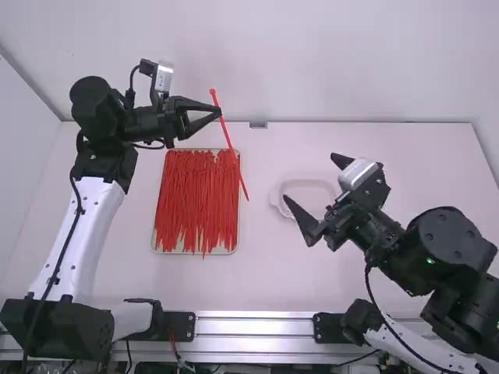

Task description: Fasten the cable tie

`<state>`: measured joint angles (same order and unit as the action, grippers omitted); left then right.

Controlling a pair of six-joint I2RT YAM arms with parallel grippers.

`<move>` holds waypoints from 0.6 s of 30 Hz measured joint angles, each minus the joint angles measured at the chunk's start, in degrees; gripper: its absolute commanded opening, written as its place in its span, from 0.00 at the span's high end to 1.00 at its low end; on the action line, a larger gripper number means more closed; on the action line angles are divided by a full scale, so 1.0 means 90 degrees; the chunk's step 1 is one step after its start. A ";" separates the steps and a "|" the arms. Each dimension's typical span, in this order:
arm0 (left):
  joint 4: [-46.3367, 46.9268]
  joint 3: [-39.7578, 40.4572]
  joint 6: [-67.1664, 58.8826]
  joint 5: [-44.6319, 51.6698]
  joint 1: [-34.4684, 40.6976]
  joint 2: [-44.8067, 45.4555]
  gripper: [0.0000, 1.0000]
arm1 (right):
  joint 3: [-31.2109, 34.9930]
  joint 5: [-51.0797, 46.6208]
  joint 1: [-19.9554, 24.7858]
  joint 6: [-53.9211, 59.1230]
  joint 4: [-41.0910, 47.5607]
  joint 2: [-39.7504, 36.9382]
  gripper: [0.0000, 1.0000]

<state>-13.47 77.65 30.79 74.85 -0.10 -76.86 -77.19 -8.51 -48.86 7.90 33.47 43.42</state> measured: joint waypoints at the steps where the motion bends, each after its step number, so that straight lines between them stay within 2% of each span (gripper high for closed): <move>1: 0.0010 0.0000 -0.0010 0.0005 0.0000 0.0000 0.99 | 0.0000 0.0121 0.0197 0.0002 -0.0002 -0.0007 0.00; 7: 0.0022 0.0000 -0.0049 0.0017 0.0032 0.0000 0.99 | 0.0000 0.0471 0.0913 0.0012 -0.0138 0.0046 0.00; 18: 0.0024 0.0000 -0.0051 0.0019 0.0032 -0.0002 0.99 | 0.0000 0.1639 0.2412 -0.0019 -0.0459 0.0918 0.00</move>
<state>-13.26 77.65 30.33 75.02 0.19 -76.88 -77.19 6.24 -27.16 7.73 29.34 51.68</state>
